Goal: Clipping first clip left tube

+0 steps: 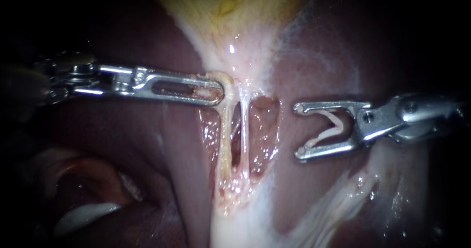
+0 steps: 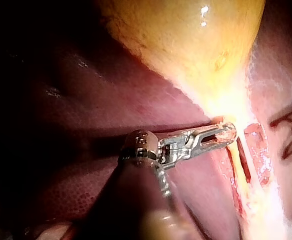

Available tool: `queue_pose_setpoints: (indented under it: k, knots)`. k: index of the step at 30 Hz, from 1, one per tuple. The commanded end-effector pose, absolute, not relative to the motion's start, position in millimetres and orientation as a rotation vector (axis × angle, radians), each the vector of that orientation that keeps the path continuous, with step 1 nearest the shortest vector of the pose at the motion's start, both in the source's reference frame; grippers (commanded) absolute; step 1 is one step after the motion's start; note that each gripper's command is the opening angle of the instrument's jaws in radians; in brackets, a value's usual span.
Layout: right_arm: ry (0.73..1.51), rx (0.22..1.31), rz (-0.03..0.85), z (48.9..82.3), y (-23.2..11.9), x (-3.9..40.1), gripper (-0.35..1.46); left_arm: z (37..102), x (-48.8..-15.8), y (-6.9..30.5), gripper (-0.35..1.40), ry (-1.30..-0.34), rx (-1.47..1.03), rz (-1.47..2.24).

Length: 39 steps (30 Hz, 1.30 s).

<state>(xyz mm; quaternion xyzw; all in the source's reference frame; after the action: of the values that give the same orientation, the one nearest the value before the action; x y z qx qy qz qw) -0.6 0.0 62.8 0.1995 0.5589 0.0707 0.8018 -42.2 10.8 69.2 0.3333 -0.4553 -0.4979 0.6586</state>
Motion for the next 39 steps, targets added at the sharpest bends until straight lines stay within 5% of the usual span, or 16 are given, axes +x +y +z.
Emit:
queue_pose_setpoints:
  k: [1,16,39]
  knots:
    - [1.198,0.428,0.152,62.8,0.0,-0.6,0.5,69.1,-42.1,10.8,-0.35,-1.031,0.756,-1.127]
    - [1.2,0.433,0.15,62.5,-0.3,0.2,0.5,62.3,-37.2,10.4,-0.35,-1.03,0.768,-1.145]
    - [1.198,0.489,0.178,66.2,-3.9,7.2,0.5,60.0,-37.8,10.2,-0.35,-1.044,0.768,-1.151]
